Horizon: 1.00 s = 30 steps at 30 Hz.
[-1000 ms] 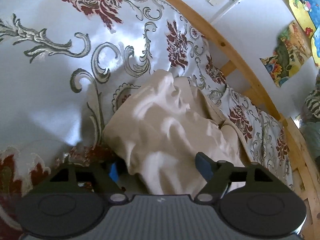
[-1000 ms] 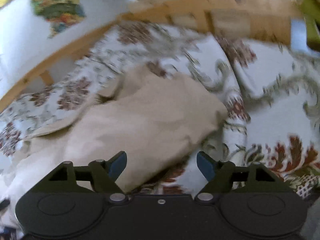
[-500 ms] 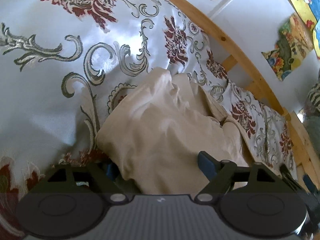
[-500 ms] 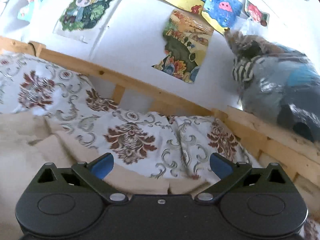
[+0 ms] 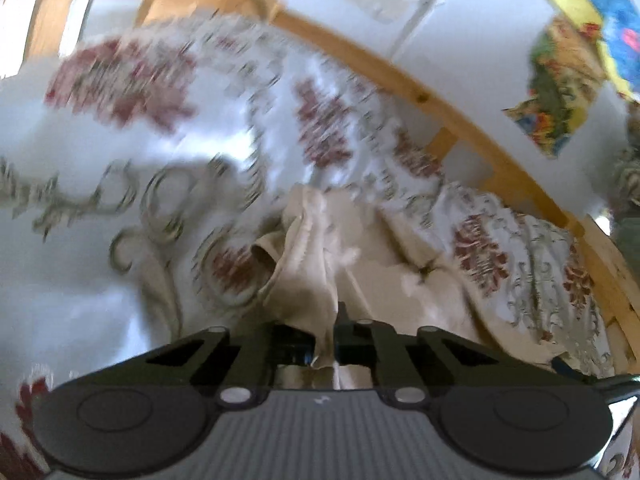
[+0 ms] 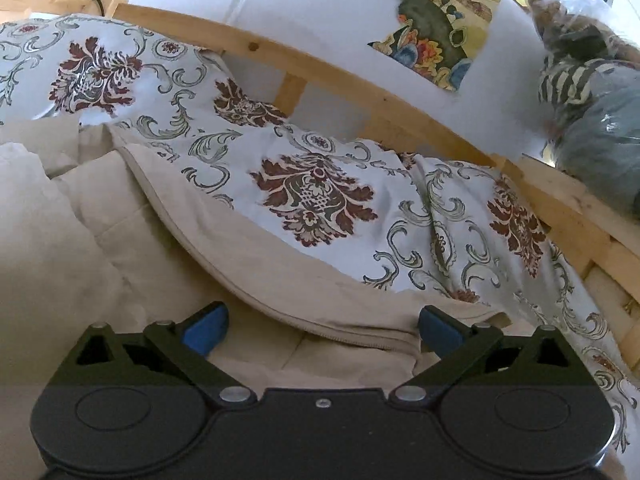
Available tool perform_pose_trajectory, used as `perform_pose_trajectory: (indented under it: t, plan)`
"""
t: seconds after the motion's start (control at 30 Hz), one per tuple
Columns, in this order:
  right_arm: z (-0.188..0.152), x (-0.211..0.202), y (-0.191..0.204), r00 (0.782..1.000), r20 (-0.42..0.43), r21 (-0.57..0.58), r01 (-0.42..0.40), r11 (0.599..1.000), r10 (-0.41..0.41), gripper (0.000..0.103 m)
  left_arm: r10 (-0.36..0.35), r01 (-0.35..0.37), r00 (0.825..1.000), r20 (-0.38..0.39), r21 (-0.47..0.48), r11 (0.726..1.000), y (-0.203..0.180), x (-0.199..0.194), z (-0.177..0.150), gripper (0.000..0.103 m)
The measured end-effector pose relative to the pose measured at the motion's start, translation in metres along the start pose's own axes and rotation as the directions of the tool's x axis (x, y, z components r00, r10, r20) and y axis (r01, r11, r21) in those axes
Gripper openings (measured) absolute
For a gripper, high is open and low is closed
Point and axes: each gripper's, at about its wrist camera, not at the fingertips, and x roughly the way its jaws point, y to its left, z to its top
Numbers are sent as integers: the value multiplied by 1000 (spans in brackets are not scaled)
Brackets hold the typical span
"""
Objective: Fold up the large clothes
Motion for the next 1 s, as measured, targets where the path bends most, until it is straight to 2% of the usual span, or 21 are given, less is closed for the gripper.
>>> perform_pose_trajectory:
  t: [0.13, 0.3, 0.4, 0.5, 0.57, 0.63, 0.7, 0.77, 0.8, 0.9, 1.0]
  plan:
    - [3, -9, -4, 999, 41, 21, 1, 1000, -2, 101, -51, 44, 997, 55, 120, 992, -35, -19, 5, 4]
    - [12, -36, -32, 993, 116, 128, -36, 991, 21, 101, -112, 84, 990, 88, 282, 956, -80, -34, 12, 3]
    - [20, -41, -51, 979, 201, 189, -2, 982, -37, 102, -125, 92, 989, 78, 338, 937, -100, -38, 14, 3]
    - [20, -20, -58, 991, 130, 205, 2, 979, -30, 102, -144, 106, 988, 63, 410, 906, -119, -38, 16, 3]
    - [14, 1, -54, 998, 33, 186, -60, 981, 54, 97, -177, 136, 983, 50, 448, 884, -133, -37, 17, 3]
    - [7, 20, -44, 987, -81, 159, -123, 979, 138, 92, -224, 178, 974, 35, 494, 851, -150, -39, 14, 2]
    - [7, 21, -45, 984, -92, 175, -137, 975, 155, 92, -273, 226, 962, 10, 535, 814, -169, -42, 9, 2]
    - [8, 19, -59, 976, -83, 245, -176, 953, 201, 89, -318, 279, 947, -30, 565, 777, -188, -43, 4, 2]
    - [8, 17, -69, 973, -83, 290, -185, 939, 217, 88, -341, 306, 938, -54, 589, 748, -201, -42, 0, 2]
    - [10, -1, -113, 974, -57, 440, -174, 881, 220, 86, -388, 354, 917, -96, 645, 678, -235, -40, -19, 2]
    - [1, -38, -167, 989, -58, 580, -79, 810, 138, 68, -385, 355, 915, -118, 688, 633, -265, -30, -44, 2]
